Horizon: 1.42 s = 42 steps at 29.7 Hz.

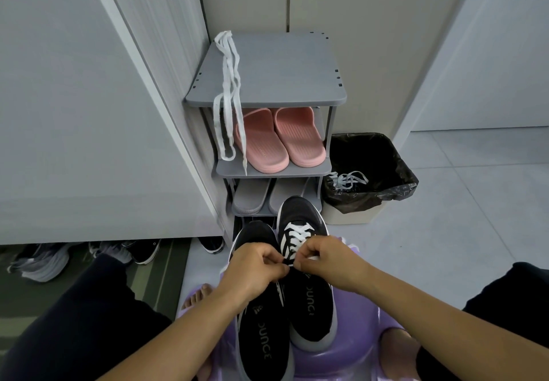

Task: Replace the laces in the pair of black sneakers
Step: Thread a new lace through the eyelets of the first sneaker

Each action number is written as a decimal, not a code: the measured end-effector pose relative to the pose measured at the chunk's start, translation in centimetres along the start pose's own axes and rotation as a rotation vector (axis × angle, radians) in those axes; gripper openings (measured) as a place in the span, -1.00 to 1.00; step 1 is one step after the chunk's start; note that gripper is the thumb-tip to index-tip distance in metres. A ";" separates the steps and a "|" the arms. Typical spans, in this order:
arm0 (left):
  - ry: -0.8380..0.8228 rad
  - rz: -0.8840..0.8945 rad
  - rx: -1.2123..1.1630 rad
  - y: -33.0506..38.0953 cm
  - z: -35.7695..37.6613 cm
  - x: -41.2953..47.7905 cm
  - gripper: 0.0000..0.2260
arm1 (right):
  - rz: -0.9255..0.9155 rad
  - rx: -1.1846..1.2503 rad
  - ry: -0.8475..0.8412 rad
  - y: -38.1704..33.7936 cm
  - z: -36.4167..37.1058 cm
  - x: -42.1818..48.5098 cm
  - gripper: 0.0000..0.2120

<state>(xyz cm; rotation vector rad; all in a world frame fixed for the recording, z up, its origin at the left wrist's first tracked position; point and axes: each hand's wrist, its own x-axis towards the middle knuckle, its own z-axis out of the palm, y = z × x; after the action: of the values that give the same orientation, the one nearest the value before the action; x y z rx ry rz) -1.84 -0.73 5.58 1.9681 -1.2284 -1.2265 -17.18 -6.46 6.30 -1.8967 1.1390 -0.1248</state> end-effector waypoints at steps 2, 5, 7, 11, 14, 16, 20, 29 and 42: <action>0.027 0.044 0.056 0.1 0.2 -0.1 -0.88 | -0.052 -0.122 0.021 0.1 0.7 0.1 -0.92; -0.023 0.046 0.016 0.2 -0.1 0.0 -0.90 | -0.071 -0.116 -0.010 0.5 1.1 0.5 -0.89; -0.133 -0.003 -0.085 0.4 -0.8 0.3 -0.92 | -0.040 -0.012 -0.026 0.6 1.0 0.5 -0.97; -0.232 -0.061 -0.137 0.5 -1.3 0.6 -0.86 | -0.010 0.009 -0.022 0.5 0.4 0.5 -0.90; -0.200 -0.044 -0.120 0.5 -0.9 0.6 -0.84 | -0.011 -0.036 -0.038 0.6 0.0 0.5 -0.88; -0.175 -0.036 -0.126 0.6 -0.7 0.5 -0.84 | -0.001 0.010 -0.079 0.4 -0.3 0.8 -0.97; -0.103 -0.032 -0.192 0.7 -1.8 0.2 -0.85 | 0.031 0.077 -0.136 1.0 -1.8 1.3 -0.87; 0.454 -0.166 0.196 -0.9 -14.3 2.1 -0.83 | 0.019 0.179 -0.127 2.1 -3.7 1.7 -0.94; 0.023 0.397 0.728 -0.4 -0.5 1.0 -0.80 | 0.020 0.102 -0.150 2.0 -3.1 1.9 -0.88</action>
<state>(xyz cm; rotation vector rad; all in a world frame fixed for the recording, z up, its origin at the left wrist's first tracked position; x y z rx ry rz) -1.06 -1.41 5.04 2.0213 -2.1397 -0.5893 -18.89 -10.22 6.05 -1.7735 1.0306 -0.0285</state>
